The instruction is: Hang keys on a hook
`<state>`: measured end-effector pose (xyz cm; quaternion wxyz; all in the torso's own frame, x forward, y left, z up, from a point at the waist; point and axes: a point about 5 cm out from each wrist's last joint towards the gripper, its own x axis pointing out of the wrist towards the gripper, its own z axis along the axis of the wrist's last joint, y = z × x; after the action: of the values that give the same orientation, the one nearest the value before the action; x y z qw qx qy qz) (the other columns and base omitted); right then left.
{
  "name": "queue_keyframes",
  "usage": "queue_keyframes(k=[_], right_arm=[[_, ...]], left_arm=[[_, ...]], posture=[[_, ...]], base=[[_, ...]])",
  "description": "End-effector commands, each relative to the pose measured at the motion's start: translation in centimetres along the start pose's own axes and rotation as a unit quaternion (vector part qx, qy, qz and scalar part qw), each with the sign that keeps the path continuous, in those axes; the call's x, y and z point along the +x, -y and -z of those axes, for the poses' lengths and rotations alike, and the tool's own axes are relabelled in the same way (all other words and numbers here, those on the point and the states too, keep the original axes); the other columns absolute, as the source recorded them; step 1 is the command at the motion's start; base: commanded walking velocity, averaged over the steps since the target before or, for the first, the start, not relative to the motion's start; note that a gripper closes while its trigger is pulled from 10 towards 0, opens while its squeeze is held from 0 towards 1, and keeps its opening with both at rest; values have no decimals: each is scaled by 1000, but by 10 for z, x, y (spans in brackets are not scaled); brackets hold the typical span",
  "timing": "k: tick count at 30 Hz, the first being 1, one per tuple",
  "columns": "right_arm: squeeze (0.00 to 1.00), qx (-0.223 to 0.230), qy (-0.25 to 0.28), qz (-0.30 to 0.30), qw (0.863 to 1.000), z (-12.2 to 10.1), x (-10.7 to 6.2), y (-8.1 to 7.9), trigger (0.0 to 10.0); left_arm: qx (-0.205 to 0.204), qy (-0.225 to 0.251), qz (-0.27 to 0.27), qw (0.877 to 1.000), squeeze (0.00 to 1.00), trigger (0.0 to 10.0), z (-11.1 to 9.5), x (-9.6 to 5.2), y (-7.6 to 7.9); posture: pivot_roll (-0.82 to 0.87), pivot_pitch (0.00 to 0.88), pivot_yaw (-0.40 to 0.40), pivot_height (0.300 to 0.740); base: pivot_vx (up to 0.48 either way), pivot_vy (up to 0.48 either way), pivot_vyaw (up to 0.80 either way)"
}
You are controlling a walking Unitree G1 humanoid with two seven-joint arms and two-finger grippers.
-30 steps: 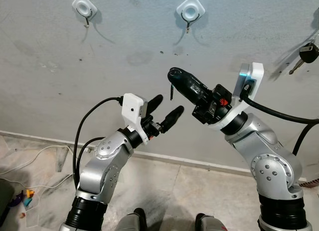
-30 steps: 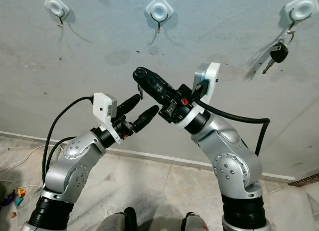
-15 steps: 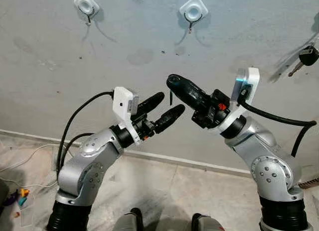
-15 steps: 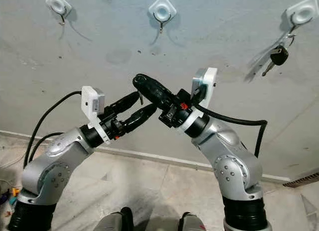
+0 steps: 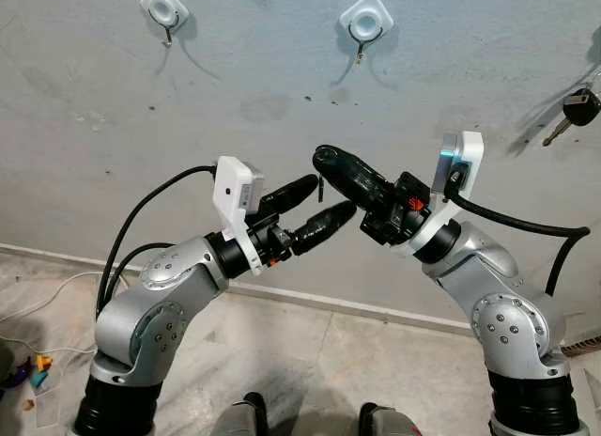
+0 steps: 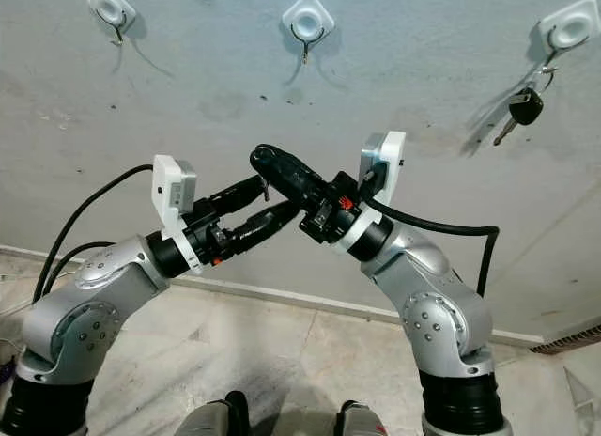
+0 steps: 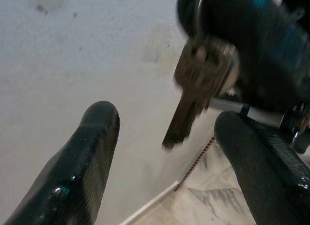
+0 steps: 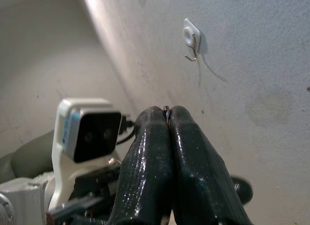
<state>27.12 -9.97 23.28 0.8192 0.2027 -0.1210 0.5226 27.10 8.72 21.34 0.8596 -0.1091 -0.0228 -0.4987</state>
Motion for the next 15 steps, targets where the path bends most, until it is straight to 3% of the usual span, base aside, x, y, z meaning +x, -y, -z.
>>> queue_keyframes(k=[1, 15], right_arm=[[0, 3, -6, -12, 1000, 3, 1, -3, 10000], [0, 11, -11, -28, 999, 1, 0, -5, 10000]], left_arm=[[10, -7, 14, 1000, 0, 10000, -1, -1, 3], [10, -19, -3, 1000, 0, 10000, 13, -5, -10]], posture=[[-11, 212, 59, 740], [-24, 205, 51, 740]], base=[[0, 0, 0], [0, 0, 0]])
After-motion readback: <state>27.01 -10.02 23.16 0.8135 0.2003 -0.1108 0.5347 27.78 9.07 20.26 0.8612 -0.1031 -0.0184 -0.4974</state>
